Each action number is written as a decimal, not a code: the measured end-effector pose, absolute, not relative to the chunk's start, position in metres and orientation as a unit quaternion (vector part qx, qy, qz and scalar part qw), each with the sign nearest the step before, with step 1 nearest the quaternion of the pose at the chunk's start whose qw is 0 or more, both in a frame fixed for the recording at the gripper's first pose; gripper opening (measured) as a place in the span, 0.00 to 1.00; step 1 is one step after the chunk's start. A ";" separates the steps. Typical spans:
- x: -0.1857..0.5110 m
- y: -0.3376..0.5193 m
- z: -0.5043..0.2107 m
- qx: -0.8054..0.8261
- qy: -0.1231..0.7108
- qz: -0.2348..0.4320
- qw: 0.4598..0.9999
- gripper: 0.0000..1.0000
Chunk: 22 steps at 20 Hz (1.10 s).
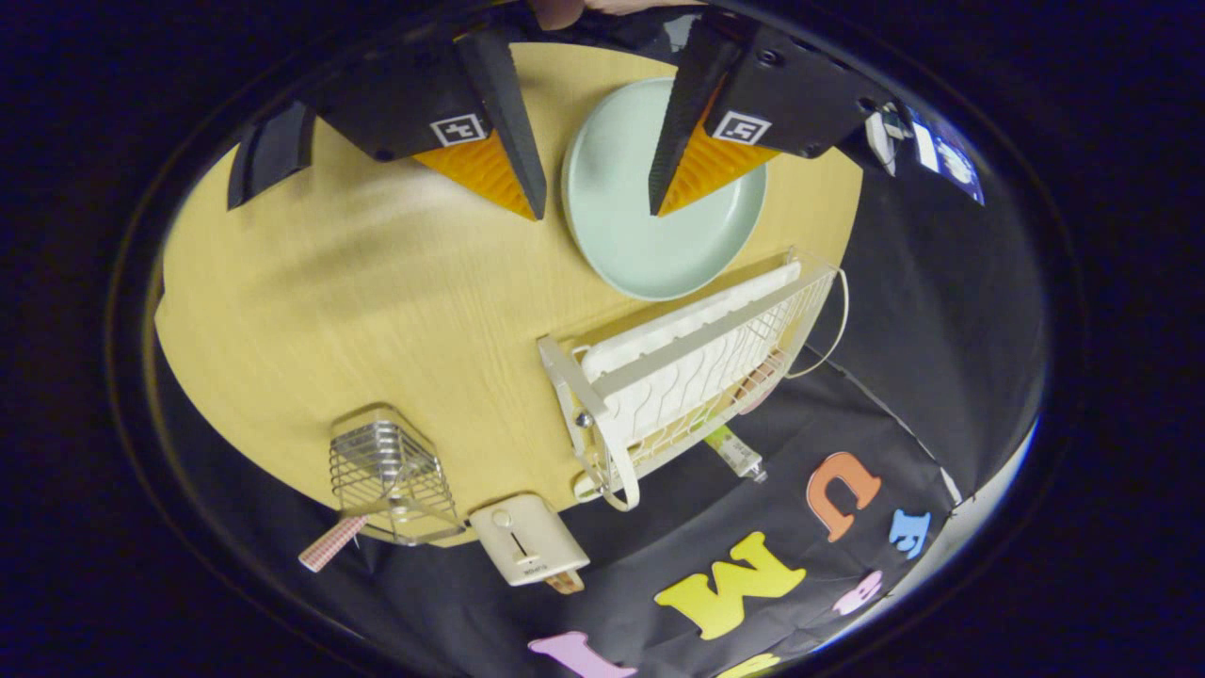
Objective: Take the plate from the dish rack, then take the spoon from the basket and place it into the plate.
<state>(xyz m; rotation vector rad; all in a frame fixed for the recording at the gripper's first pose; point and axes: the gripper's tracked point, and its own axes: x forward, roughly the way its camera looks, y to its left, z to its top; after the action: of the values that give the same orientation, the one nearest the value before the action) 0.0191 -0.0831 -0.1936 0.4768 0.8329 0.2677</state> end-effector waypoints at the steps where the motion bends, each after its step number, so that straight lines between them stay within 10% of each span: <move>1: 0.022 -0.100 -0.187 0.200 0.369 0.116 0.900 0.74; 11: 0.031 -0.266 -0.127 0.031 0.132 -0.033 0.990 0.98; 22: 0.147 -0.297 -0.149 0.109 0.134 0.020 0.985 0.84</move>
<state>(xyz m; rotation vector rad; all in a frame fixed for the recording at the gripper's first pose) 0.1475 -0.2970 -0.1489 0.2188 0.2695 0.0408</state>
